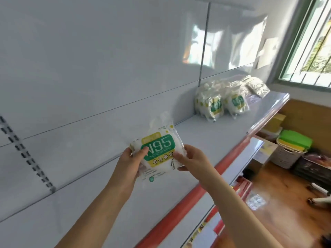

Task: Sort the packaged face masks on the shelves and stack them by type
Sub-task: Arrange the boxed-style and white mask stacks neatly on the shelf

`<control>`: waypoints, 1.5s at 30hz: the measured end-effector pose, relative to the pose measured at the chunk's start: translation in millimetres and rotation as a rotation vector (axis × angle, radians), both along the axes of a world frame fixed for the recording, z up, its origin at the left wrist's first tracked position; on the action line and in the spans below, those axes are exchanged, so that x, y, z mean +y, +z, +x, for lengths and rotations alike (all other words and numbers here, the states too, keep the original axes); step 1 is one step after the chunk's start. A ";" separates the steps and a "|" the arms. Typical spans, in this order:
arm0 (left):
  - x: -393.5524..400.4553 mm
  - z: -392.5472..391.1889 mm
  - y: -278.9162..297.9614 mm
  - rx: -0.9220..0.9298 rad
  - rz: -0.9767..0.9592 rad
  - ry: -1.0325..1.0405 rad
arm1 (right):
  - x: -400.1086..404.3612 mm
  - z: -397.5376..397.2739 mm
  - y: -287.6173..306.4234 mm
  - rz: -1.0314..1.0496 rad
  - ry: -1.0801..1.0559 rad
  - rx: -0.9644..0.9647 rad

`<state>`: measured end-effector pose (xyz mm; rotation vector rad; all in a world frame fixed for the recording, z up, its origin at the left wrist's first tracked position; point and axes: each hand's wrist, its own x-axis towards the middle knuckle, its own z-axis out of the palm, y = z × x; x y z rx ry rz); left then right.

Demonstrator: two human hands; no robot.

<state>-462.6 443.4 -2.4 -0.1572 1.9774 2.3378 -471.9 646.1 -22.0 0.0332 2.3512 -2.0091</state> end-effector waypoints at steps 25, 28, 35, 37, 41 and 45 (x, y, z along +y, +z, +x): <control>345.2 -284.4 -34.5 0.280 -0.790 0.295 | 299.3 -275.4 -26.7 0.875 -0.140 0.261; 339.7 -286.5 -34.4 0.173 -0.697 0.221 | 300.8 -276.5 -9.3 0.886 -0.113 0.187; 283.4 -231.7 -21.3 0.361 -1.004 0.318 | 206.4 -267.3 66.3 0.559 -0.166 0.680; 247.7 -205.6 -23.0 0.350 -1.125 0.306 | 153.3 -258.6 76.1 0.543 0.067 0.692; 162.8 -135.0 -21.8 0.205 -1.197 0.438 | 42.7 -219.6 82.0 0.475 0.441 0.689; 67.1 -29.1 -20.9 0.052 -1.212 0.659 | -74.7 -136.7 89.1 0.347 0.662 0.706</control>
